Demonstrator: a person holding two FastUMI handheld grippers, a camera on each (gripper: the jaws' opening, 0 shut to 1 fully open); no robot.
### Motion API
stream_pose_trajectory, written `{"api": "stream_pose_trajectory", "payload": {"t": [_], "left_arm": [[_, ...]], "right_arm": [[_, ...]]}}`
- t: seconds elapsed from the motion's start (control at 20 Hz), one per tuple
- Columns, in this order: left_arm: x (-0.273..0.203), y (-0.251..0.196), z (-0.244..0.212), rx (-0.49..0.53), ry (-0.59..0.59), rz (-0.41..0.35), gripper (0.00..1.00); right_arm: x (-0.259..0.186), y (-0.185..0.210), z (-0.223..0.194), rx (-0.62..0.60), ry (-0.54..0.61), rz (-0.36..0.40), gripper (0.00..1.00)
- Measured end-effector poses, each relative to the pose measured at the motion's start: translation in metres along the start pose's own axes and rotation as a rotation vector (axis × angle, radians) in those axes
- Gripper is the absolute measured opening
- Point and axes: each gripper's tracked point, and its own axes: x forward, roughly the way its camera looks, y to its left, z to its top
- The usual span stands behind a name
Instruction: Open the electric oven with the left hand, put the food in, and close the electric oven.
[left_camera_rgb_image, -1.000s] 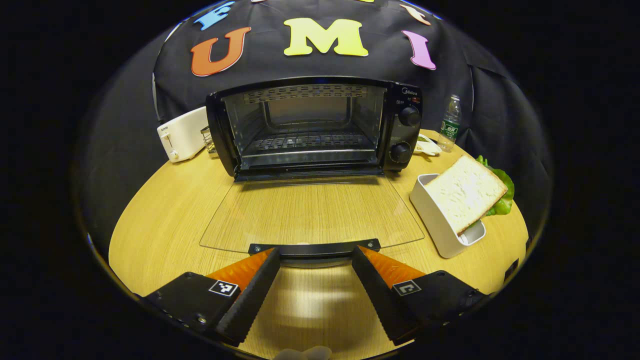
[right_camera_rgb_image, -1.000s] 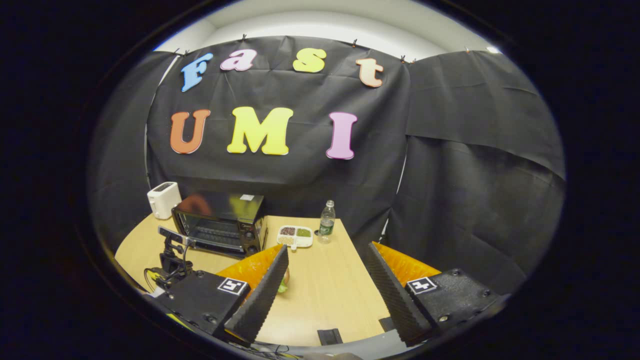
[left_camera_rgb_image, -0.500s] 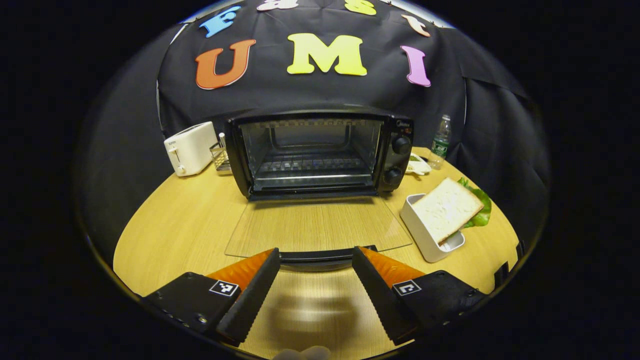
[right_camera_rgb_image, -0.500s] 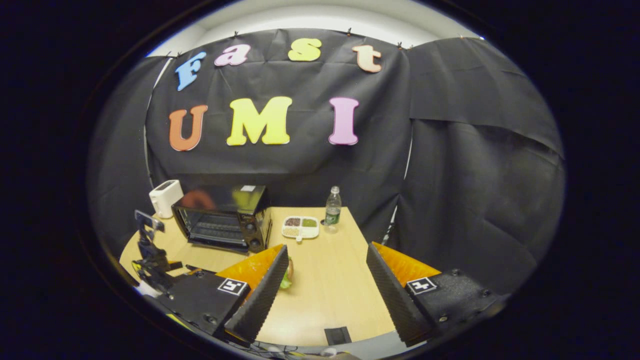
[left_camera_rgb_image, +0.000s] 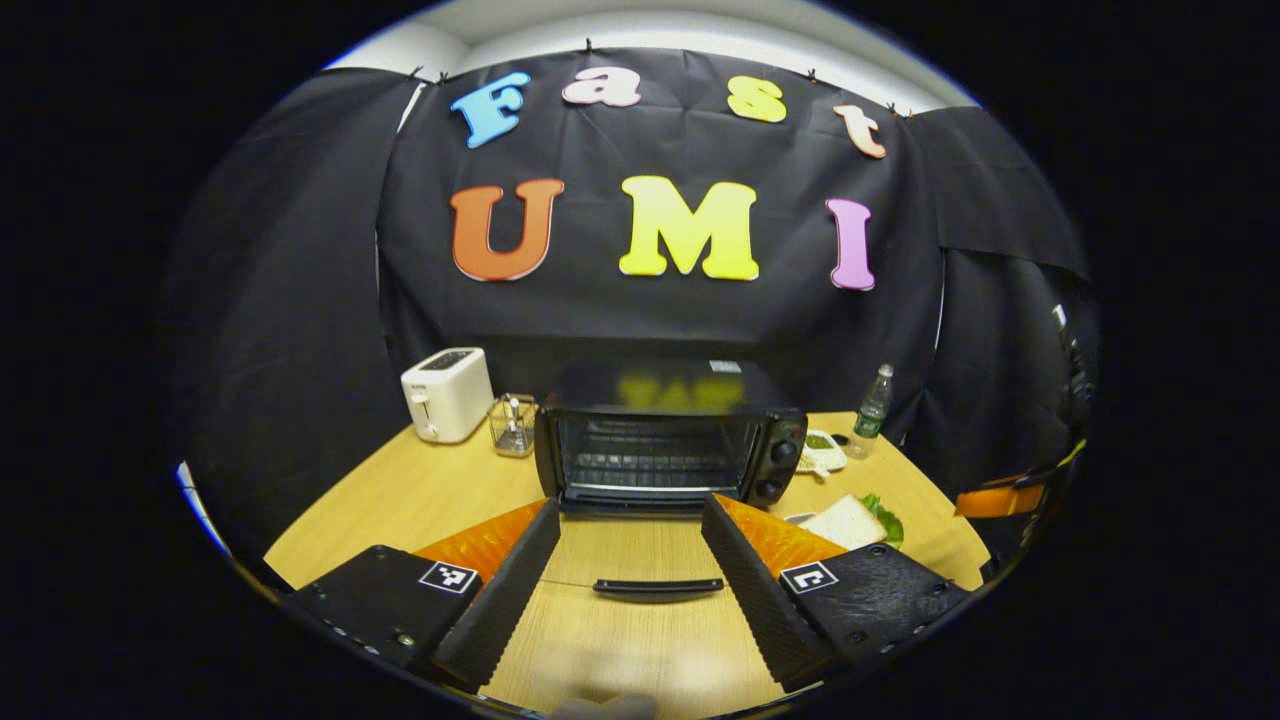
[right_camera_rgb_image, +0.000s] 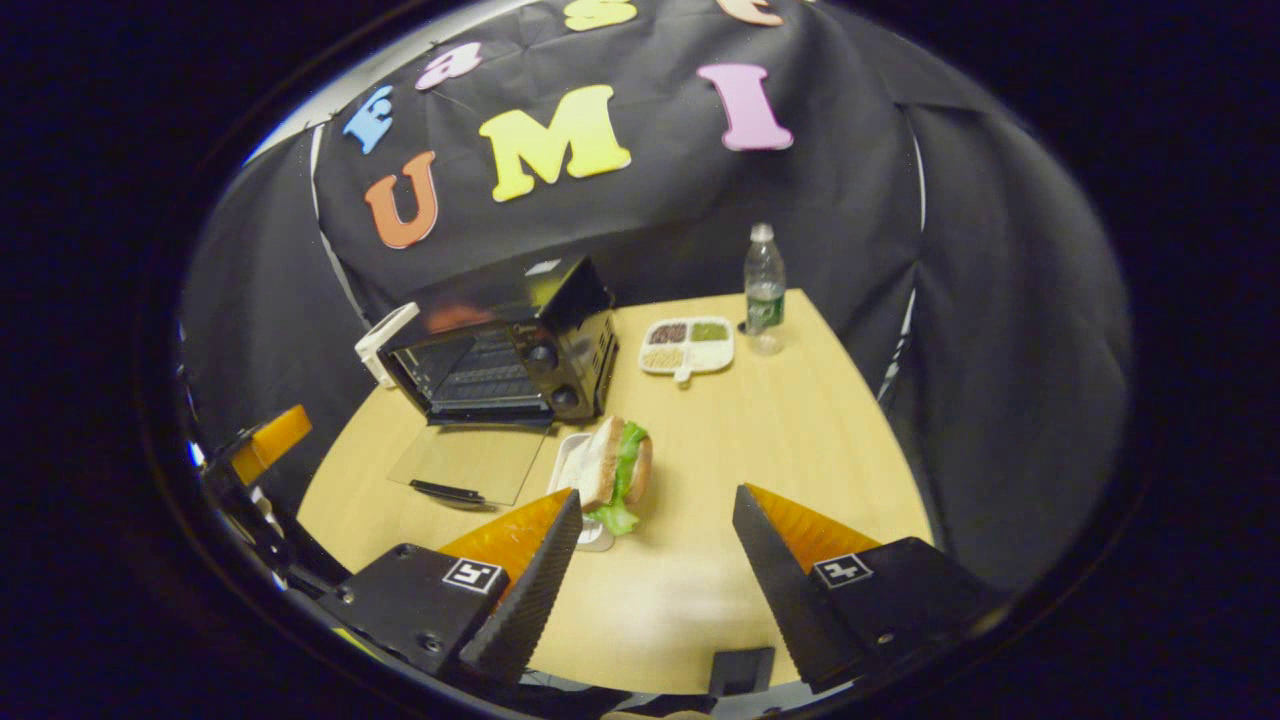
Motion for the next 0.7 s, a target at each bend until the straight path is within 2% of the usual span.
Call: {"api": "stream_pose_trajectory", "payload": {"t": [0.15, 0.2, 0.25, 0.45, 0.7], "left_arm": [[-0.015, -0.012, 0.041, 0.009, -0.076, 0.006, 0.94], [-0.02, -0.015, 0.05, 0.01, -0.093, 0.004, 0.94], [-0.024, -0.018, 0.06, 0.013, -0.113, 0.007, 0.94], [-0.034, -0.025, 0.09, 0.03, -0.154, 0.029, 0.94], [-0.034, -0.03, 0.1, 0.036, -0.16, 0.061, 0.94]], "right_arm": [[0.042, 0.008, -0.011, 0.107, 0.098, 0.106, 0.85], [0.053, 0.01, -0.009, 0.126, 0.115, 0.128, 0.97], [0.064, 0.012, -0.008, 0.14, 0.139, 0.155, 0.85], [0.097, 0.019, 0.001, 0.157, 0.206, 0.237, 0.82], [0.119, 0.032, -0.004, 0.171, 0.325, 0.337, 0.75]]}}
